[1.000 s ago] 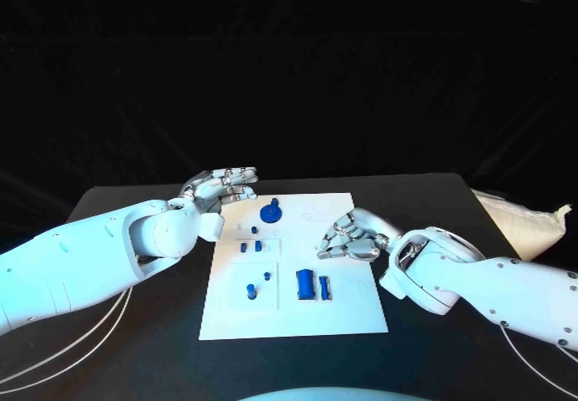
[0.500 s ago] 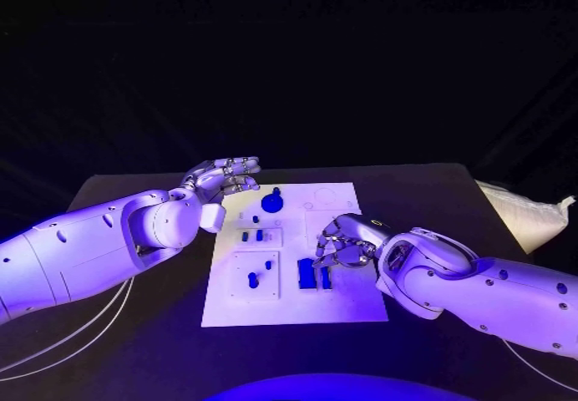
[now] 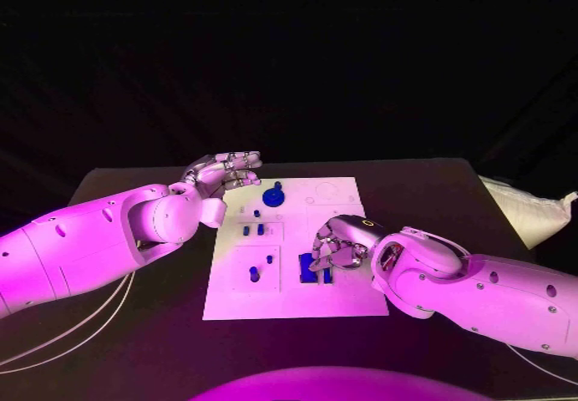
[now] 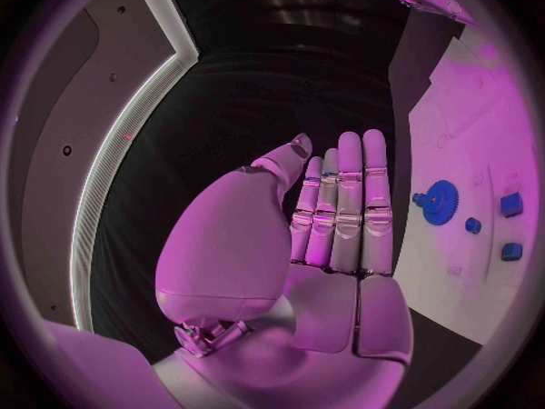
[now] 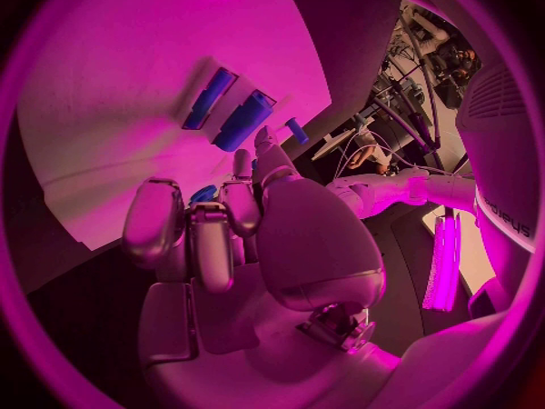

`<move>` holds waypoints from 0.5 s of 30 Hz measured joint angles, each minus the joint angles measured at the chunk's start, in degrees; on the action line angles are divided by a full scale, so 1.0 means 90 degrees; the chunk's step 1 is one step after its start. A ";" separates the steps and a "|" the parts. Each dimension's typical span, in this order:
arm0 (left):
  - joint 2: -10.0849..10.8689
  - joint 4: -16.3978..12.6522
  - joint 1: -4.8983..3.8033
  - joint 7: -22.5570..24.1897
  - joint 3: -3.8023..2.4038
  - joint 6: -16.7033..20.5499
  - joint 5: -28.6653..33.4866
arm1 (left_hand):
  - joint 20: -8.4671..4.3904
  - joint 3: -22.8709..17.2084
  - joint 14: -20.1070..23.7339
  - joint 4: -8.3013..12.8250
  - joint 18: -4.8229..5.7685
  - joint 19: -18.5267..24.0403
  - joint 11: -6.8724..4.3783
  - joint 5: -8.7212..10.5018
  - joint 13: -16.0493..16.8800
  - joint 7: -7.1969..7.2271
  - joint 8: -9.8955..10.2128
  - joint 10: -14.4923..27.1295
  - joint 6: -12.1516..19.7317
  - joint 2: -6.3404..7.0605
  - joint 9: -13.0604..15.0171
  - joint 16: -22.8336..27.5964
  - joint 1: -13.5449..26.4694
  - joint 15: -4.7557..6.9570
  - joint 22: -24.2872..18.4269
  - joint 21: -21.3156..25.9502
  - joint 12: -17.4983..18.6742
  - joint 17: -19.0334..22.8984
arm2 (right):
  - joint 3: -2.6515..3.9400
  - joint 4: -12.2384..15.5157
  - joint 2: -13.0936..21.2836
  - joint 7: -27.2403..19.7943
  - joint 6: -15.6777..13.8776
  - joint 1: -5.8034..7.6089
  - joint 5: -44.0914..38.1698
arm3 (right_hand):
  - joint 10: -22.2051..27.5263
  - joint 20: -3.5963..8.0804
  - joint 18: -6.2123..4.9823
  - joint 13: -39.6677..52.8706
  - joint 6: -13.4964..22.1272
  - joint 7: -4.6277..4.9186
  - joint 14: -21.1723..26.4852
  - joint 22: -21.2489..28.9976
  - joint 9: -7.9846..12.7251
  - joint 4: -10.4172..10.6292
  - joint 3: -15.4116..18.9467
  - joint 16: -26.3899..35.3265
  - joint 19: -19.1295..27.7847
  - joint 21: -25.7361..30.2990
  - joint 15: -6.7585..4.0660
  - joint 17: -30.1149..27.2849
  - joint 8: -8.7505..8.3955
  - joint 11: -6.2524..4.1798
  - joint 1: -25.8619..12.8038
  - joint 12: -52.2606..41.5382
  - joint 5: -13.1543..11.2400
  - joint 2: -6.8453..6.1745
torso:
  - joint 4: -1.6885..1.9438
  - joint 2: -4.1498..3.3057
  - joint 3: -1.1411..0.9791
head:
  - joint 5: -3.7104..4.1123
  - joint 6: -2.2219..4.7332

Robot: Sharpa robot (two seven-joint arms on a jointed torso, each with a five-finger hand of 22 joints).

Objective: Assemble the parts on the task board

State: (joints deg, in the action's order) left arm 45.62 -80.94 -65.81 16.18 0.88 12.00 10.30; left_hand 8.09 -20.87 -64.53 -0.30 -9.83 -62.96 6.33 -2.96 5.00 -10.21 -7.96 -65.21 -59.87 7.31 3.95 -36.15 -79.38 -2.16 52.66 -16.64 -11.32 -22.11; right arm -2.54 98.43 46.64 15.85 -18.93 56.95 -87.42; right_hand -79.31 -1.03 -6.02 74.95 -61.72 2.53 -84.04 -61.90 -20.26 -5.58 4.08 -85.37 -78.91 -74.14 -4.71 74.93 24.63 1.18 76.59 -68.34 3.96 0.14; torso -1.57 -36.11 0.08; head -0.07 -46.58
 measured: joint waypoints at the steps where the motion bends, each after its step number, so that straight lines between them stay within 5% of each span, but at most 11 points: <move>1: 0.0002 -0.0001 0.0000 -0.0001 0.0000 0.0000 0.0000 | 0.0000 0.0000 0.0000 0.0000 0.0000 0.0000 0.0000 0.0000 0.0000 0.0000 0.0000 0.0000 0.0000 0.0000 0.0000 0.0000 0.0000 0.0000 0.0000 0.0000 0.0000 0.0000 | 0.0000 0.0008 -0.0005 0.0008 0.0015 -0.0003 -0.0019 | 0.0000 0.0000 0.0000 0.0000 0.0000 0.0000 0.0001 0.0000 0.0000 -0.0004 0.0004 0.0000 0.0000 0.0000 -0.0001 0.0000 0.0000 0.0000 0.0000 0.0000 0.0000 0.0000 | 0.0003 0.0000 -0.0001 | -0.0001 -0.0002; 15: 0.0028 -0.0020 0.0000 -0.0011 0.0000 -0.0001 0.0000 | -0.0023 0.0000 -0.0022 0.0000 0.0002 -0.0023 0.0000 0.0000 -0.0007 0.0000 0.0000 0.0000 0.0000 0.0000 0.0000 0.0000 0.0000 0.0022 -0.0006 0.0000 0.0000 0.0000 | -0.0015 0.0013 -0.0101 0.0100 0.0194 -0.0043 -0.0198 | -0.0021 0.0000 -0.0005 -0.0006 0.0023 -0.0022 0.0022 -0.0029 -0.0028 -0.0003 0.0038 0.0000 0.0001 -0.0024 -0.0021 -0.0001 0.0085 0.0021 -0.0025 -0.0022 -0.0024 0.0025 | 0.0019 -0.0006 -0.0002 | -0.0014 -0.0035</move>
State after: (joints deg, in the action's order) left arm 45.87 -81.12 -65.81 16.08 0.88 11.99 10.30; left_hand 7.88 -20.87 -64.73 -0.31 -9.82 -63.17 6.33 -2.96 4.94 -10.20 -7.96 -65.21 -59.87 7.31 3.95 -36.15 -79.38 -1.97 52.61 -16.64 -11.32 -22.12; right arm -2.68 98.55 45.73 16.74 -17.19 56.56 -89.20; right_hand -79.50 -1.04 -6.07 74.90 -61.51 2.33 -83.84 -62.15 -20.51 -5.61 4.43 -85.37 -78.90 -74.36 -4.90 74.92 25.39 1.37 76.36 -68.53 3.75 0.36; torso -1.40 -36.16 0.06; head -0.20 -46.90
